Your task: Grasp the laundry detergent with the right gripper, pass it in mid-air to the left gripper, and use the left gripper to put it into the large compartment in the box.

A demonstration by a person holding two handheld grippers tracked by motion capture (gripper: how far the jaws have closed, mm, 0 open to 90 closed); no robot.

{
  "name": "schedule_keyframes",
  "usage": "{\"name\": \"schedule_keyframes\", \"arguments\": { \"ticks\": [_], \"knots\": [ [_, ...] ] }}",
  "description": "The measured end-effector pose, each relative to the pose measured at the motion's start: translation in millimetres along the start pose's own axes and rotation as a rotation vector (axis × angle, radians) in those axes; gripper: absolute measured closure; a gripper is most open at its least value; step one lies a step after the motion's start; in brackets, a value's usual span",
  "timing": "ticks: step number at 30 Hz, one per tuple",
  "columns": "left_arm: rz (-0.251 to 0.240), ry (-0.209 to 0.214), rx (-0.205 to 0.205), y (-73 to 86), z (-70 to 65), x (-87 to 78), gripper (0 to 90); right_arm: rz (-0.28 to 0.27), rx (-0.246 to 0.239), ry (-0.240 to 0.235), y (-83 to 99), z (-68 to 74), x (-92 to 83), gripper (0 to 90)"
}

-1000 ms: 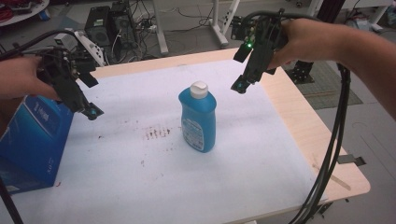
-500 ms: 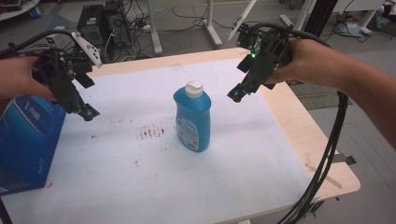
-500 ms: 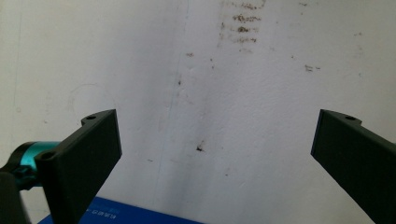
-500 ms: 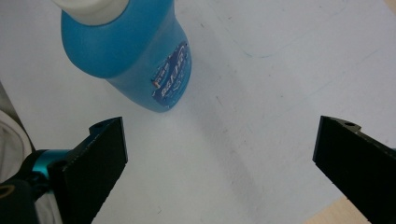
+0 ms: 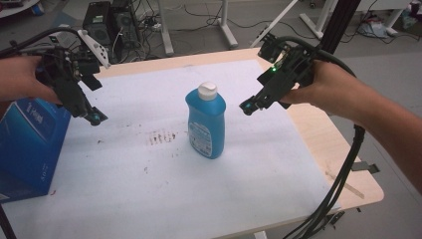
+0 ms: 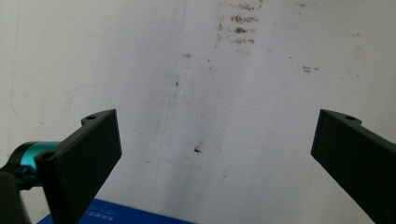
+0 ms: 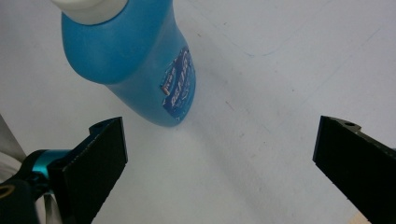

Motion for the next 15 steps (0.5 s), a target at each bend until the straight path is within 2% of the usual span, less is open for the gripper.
{"name": "schedule_keyframes", "arguments": {
  "ticks": [6,9,15],
  "knots": [
    [-0.003,0.001,0.000,0.0,-0.4,0.7,1.7,-0.049,0.034,-0.002,3.5,8.3,-0.9,2.3],
    [-0.005,0.002,0.000,-0.6,-0.7,1.1,1.7,-0.085,0.060,0.000,8.9,18.6,0.8,2.3],
    [0.000,0.003,-0.003,-0.8,-1.3,1.6,1.7,-0.129,0.098,0.018,16.8,24.7,3.5,2.3]
  ]
}}
Point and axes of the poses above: each handheld gripper's, and its own axes: x roughly forward along the jaws, y roughly out of its underside, z roughly to its left, the point moved 3 cm from there along x, roughly forward along the jaws, and after that the axes turned 1 degree about z, right-handed, at the moved point
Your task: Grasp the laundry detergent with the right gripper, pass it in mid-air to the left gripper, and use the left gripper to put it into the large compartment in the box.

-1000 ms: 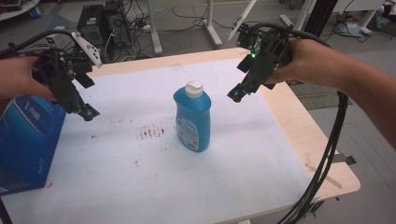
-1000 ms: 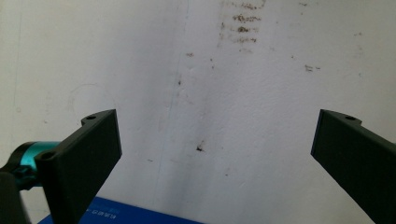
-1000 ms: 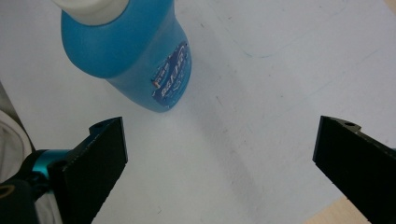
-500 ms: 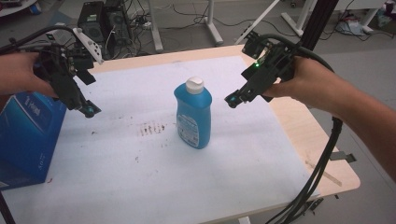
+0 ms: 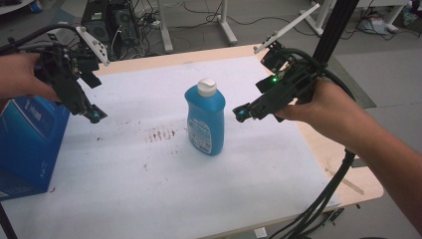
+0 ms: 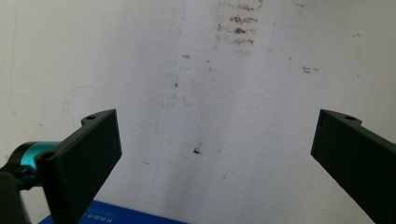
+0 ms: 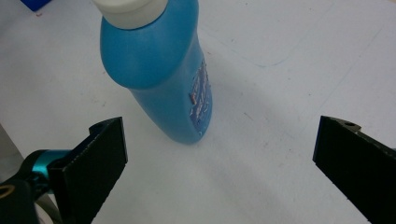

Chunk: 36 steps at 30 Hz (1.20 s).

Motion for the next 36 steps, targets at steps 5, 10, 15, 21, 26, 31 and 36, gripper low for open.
{"name": "schedule_keyframes", "arguments": {
  "ticks": [5,10,15,21,26,31,36],
  "knots": [
    [-0.002,-0.001,0.009,-0.9,0.1,-0.1,1.7,-0.026,0.027,0.003,6.7,4.6,4.1,2.3],
    [0.000,0.001,0.007,-1.1,0.0,0.9,1.7,-0.029,0.017,0.017,10.9,11.1,8.9,2.3],
    [0.001,-0.001,0.012,-1.4,-0.1,1.5,1.7,-0.047,0.012,0.038,15.4,19.3,13.7,2.3],
    [0.000,0.002,0.009,0.0,0.3,2.7,1.7,-0.084,0.021,0.049,21.9,27.4,18.6,2.3],
    [-0.006,0.002,0.006,0.3,0.2,3.1,1.7,-0.108,0.024,0.055,27.3,32.9,22.5,2.3],
    [-0.004,0.003,0.004,1.4,0.0,3.0,1.7,-0.125,0.027,0.061,31.0,37.0,28.0,2.3],
    [-0.003,0.001,0.008,2.2,0.5,2.7,1.7,-0.141,0.021,0.070,34.6,39.8,34.0,2.3]
  ]
}}
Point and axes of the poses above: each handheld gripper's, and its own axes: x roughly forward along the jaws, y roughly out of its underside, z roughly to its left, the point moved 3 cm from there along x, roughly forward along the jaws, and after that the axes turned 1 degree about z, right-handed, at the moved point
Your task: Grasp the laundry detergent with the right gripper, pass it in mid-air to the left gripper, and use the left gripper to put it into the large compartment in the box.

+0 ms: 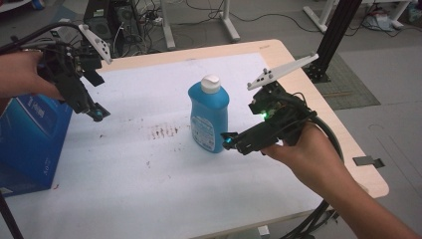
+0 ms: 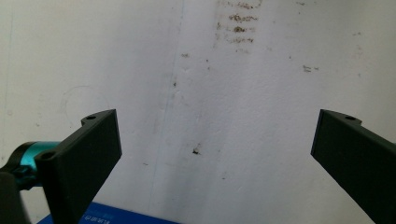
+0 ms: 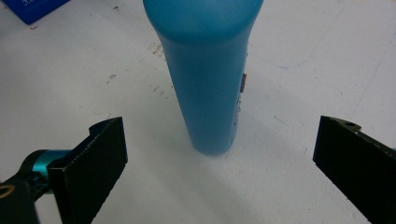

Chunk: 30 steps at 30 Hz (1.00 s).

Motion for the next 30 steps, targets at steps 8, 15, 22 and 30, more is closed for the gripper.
{"name": "schedule_keyframes", "arguments": {
  "ticks": [8,15,22,30],
  "knots": [
    [0.000,0.003,-0.003,0.1,0.5,1.2,1.7,-0.027,0.006,-0.005,4.1,1.8,13.1,2.3],
    [-0.001,0.004,-0.007,1.4,0.9,2.0,1.7,-0.056,0.033,-0.008,3.0,1.1,25.7,2.3],
    [-0.003,0.007,-0.008,3.4,2.1,3.9,1.7,-0.068,0.044,-0.007,3.3,0.0,36.6,2.3],
    [-0.004,0.011,-0.010,3.2,2.5,5.7,1.7,-0.107,0.061,-0.004,1.7,-0.4,46.7,2.4]
  ]
}}
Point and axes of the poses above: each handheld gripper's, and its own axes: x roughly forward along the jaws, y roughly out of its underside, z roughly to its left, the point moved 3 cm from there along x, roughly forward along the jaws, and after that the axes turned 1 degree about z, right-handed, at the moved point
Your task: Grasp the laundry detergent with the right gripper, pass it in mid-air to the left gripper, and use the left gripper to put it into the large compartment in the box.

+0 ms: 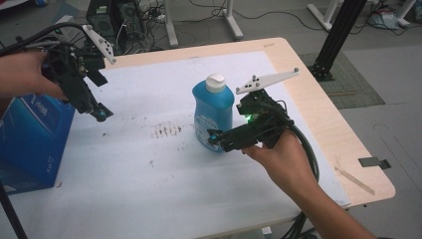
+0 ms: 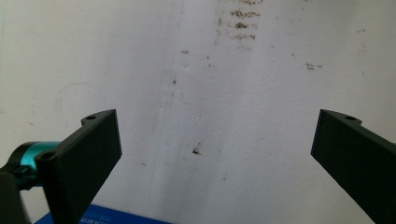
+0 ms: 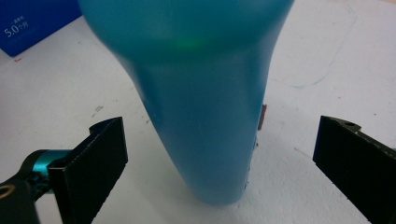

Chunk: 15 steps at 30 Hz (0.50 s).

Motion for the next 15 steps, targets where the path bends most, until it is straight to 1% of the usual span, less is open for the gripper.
{"name": "schedule_keyframes", "arguments": {
  "ticks": [7,13,15],
  "knots": [
    [0.001,0.001,-0.003,0.5,0.5,0.5,1.7,-0.024,0.011,-0.002,0.7,-0.2,7.7,4.0],
    [0.001,0.003,-0.003,-0.1,0.6,1.8,1.7,-0.044,0.024,-0.002,0.3,-1.7,10.9,4.2],
    [0.001,0.004,-0.002,-0.5,0.3,2.0,1.7,-0.049,0.017,-0.004,0.1,-0.9,11.9,7.6]
  ]
}}
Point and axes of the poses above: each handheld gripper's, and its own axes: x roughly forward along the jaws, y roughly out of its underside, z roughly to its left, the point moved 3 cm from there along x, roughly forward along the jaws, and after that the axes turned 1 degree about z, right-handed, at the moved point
